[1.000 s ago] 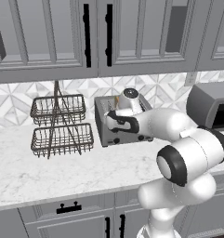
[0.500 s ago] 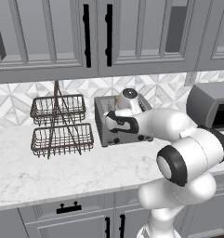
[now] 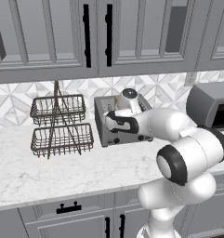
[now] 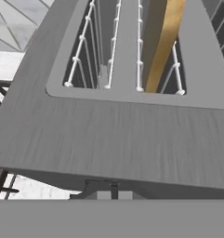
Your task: Start the toaster. Once the lever pops up, take the bread to the plate on the dining counter.
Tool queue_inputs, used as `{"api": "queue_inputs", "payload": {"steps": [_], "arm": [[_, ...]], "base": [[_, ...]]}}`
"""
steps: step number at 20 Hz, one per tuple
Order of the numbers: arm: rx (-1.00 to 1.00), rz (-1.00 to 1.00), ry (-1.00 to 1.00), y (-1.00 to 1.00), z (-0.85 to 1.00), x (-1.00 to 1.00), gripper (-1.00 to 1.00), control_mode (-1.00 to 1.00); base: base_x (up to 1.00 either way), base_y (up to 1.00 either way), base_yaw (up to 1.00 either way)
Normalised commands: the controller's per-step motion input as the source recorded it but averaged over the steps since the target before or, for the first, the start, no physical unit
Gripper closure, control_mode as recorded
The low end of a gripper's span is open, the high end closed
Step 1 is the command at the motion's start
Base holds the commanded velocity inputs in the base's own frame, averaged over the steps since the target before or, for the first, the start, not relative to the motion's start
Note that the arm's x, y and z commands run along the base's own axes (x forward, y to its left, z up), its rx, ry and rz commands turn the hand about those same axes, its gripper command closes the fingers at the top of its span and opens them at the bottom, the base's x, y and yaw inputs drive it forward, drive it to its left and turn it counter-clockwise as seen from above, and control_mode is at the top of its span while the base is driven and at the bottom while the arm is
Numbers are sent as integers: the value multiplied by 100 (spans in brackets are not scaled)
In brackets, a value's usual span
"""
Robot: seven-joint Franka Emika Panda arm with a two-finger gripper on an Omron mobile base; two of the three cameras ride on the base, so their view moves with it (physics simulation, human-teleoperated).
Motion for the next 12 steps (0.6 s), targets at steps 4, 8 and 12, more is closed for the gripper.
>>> {"api": "queue_inputs", "payload": {"steps": [4,8,12], "arm": [[0,0,8,0,-33,-14,100,-100],[0,0,6,0,-26,-25,100,-100],[0,0,0,0,-30,0,100,-100]], "base": [[0,0,0],[0,0,0],[0,0,0]]}}
